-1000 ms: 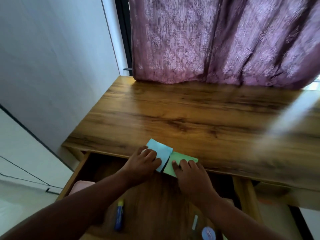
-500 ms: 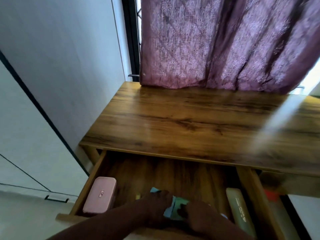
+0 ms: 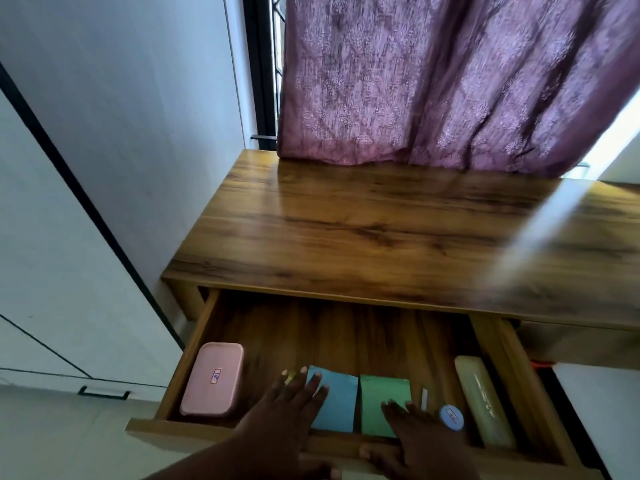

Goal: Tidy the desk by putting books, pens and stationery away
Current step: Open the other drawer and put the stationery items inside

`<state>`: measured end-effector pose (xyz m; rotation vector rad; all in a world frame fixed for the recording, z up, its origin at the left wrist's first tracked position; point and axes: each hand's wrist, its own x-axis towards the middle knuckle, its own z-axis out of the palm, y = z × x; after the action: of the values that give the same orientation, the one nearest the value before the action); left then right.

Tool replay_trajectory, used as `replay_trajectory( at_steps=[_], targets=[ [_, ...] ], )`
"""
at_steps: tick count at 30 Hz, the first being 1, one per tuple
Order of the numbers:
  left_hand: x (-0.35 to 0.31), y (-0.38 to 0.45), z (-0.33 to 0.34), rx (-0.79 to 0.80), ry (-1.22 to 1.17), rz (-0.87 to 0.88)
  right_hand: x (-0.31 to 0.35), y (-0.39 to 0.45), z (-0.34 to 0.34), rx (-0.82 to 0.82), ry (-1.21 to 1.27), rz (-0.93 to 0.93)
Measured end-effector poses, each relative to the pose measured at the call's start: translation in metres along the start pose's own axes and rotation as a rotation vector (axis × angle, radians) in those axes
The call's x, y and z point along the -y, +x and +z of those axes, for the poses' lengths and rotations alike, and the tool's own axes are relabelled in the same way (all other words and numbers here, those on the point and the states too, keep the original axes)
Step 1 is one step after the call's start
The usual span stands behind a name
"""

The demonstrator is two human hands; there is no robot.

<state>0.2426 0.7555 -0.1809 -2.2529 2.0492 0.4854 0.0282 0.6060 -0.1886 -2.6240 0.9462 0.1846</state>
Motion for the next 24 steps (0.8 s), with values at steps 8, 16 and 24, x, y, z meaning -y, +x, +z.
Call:
replay_trajectory(
  at_steps=[8,16,24],
  targets=[
    [-0.001,0.017,-0.013,-0.325,0.138,0.004,-0.001,0.022,-0.017,-0.080,-0.243,-0.025],
    [0.022,0.071,-0.044,-0.365,0.223,-0.123,-0.007,0.079,-0.049,-0.290,-0.298,-0.116],
    [0.048,0.120,-0.060,-0.368,0.205,-0.210,-0.021,0.139,-0.066,-0.265,-0.338,-0.103]
  ],
)
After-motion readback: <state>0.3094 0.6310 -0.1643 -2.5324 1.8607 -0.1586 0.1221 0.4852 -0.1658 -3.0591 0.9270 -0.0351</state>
